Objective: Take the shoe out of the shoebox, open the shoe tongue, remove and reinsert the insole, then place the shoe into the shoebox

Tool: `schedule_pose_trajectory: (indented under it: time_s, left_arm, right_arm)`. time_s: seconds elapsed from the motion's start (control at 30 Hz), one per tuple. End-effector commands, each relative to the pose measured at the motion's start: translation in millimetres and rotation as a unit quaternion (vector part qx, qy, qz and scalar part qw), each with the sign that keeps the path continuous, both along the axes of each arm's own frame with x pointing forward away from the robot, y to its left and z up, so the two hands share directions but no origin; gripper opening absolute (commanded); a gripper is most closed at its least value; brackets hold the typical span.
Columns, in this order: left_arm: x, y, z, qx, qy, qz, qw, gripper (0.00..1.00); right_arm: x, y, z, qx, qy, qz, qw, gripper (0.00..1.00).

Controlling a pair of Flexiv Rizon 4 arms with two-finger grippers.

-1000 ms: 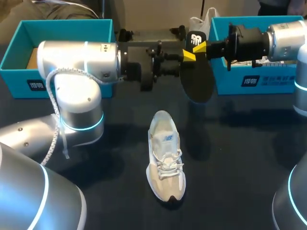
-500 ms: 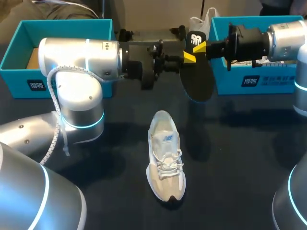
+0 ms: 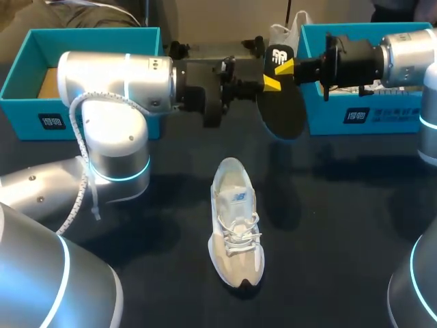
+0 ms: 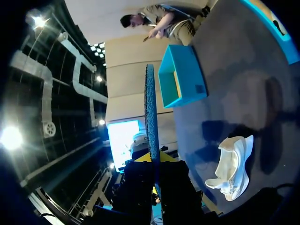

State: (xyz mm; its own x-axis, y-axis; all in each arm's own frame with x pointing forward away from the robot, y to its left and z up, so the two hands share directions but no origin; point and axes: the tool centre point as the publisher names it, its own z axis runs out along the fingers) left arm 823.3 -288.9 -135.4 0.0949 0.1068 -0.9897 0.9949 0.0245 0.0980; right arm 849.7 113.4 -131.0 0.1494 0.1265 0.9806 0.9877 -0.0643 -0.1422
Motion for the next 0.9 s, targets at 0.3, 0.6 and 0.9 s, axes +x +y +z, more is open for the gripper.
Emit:
schedule_pose_trajectory:
  time_s: [0.3, 0.6, 0.9]
  left_arm:
    - [0.1, 13, 3, 0.002, -0.005, 0.009, 1.0, 0.0]
    - [-6.0, 54, 2, 0.023, 0.049, 0.036, 0.998, 0.0]
    - [-10.8, 87, -5, 0.058, 0.179, 0.059, 0.98, 0.0]
  right_arm:
    - [-3.3, -5, 3, 0.003, -0.008, -0.012, 1.0, 1.0]
    - [-11.3, -15, 2, 0.017, -0.031, 0.009, 0.999, 1.0]
    - [-19.2, -25, 1, 0.006, -0.06, 0.036, 0.998, 1.0]
